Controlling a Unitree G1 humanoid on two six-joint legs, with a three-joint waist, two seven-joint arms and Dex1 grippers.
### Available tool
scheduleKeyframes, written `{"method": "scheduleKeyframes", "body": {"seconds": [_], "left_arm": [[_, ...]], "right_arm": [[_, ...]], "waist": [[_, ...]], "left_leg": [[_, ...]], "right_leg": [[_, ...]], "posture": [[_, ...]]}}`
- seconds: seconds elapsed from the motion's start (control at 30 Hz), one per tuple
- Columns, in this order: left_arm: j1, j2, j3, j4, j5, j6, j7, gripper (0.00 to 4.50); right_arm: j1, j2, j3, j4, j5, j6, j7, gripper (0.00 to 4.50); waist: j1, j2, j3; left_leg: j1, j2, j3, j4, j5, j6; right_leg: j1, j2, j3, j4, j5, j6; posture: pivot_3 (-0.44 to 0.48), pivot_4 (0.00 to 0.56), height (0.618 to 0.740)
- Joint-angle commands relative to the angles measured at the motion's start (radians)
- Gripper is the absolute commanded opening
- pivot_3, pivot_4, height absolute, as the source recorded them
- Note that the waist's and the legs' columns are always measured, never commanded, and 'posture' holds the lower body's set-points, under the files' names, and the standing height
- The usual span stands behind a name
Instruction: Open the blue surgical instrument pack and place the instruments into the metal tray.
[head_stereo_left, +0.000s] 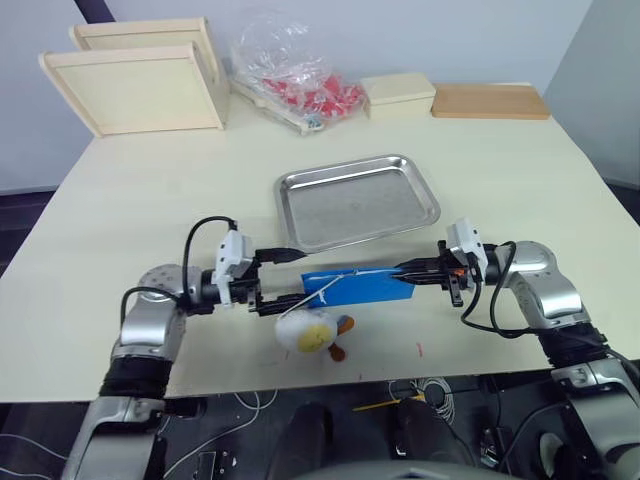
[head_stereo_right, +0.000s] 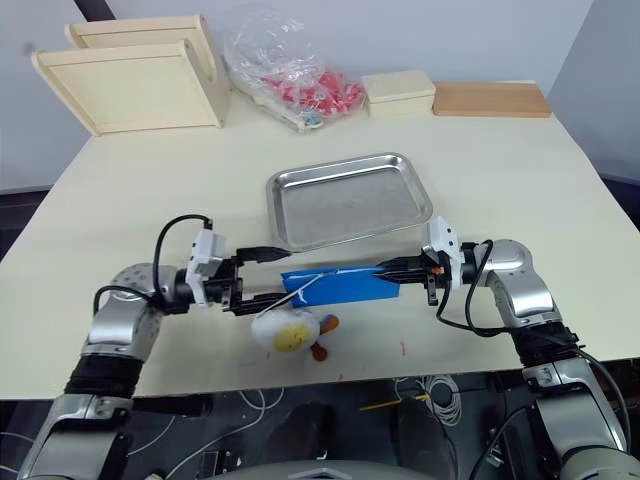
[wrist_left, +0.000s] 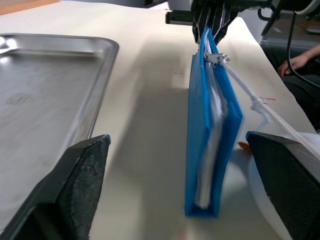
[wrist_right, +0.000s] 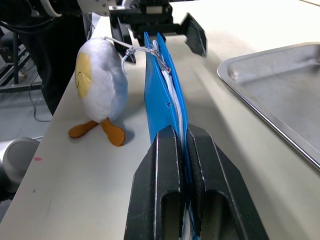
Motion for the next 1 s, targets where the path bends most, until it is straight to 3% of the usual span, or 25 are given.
{"method": "scheduleKeyframes", "body": {"seconds": [0.03, 0.2, 0.47, 0.7, 1.0], "left_arm": [[0.053, 0.041, 0.066, -0.096, -0.059, 0.028, 0.002, 4.45], [0.192, 0.110, 0.093, -0.240, -0.109, 0.107, -0.006, 4.45], [0.327, 0.129, 0.091, -0.352, -0.129, 0.141, 0.020, 4.45], [0.379, 0.116, 0.077, -0.422, -0.161, 0.164, 0.024, 4.45], [0.354, 0.095, 0.001, -0.446, -0.138, 0.155, 0.024, 4.45]], "right_arm": [[-0.008, 0.002, 0.005, -0.011, -0.005, -0.011, 0.008, 0.00], [-0.011, 0.003, 0.004, 0.000, -0.009, -0.016, 0.010, 0.00], [-0.013, 0.010, 0.009, 0.007, -0.015, -0.019, 0.011, 0.00], [-0.019, 0.009, 0.005, 0.014, -0.020, -0.021, 0.014, 0.00], [-0.019, 0.011, 0.003, 0.021, -0.026, -0.025, 0.014, 0.00]], "waist": [[-0.002, 0.000, 0.000], [-0.007, 0.001, 0.001], [-0.007, 0.001, 0.001], [-0.009, 0.002, 0.001], [-0.008, 0.002, 0.001]], "left_leg": [[0.000, 0.000, 0.000, 0.000, 0.000, 0.000], [0.000, 0.001, 0.000, 0.000, 0.000, 0.000], [0.001, 0.001, 0.000, -0.001, 0.000, 0.000], [0.001, 0.001, 0.001, -0.001, 0.000, 0.000], [0.001, 0.001, 0.002, -0.001, 0.000, 0.000]], "right_leg": [[0.000, 0.000, 0.000, 0.000, 0.000, 0.000], [0.000, -0.001, 0.000, 0.000, 0.000, 0.000], [0.000, -0.001, 0.000, 0.000, 0.000, 0.000], [0.000, -0.001, 0.001, -0.001, 0.000, 0.000], [0.000, -0.001, 0.002, -0.001, 0.000, 0.000]], "posture": [[0.000, 0.150, 0.740], [0.000, 0.150, 0.740], [0.000, 0.150, 0.740], [0.000, 0.150, 0.740], [0.000, 0.150, 0.740]]}}
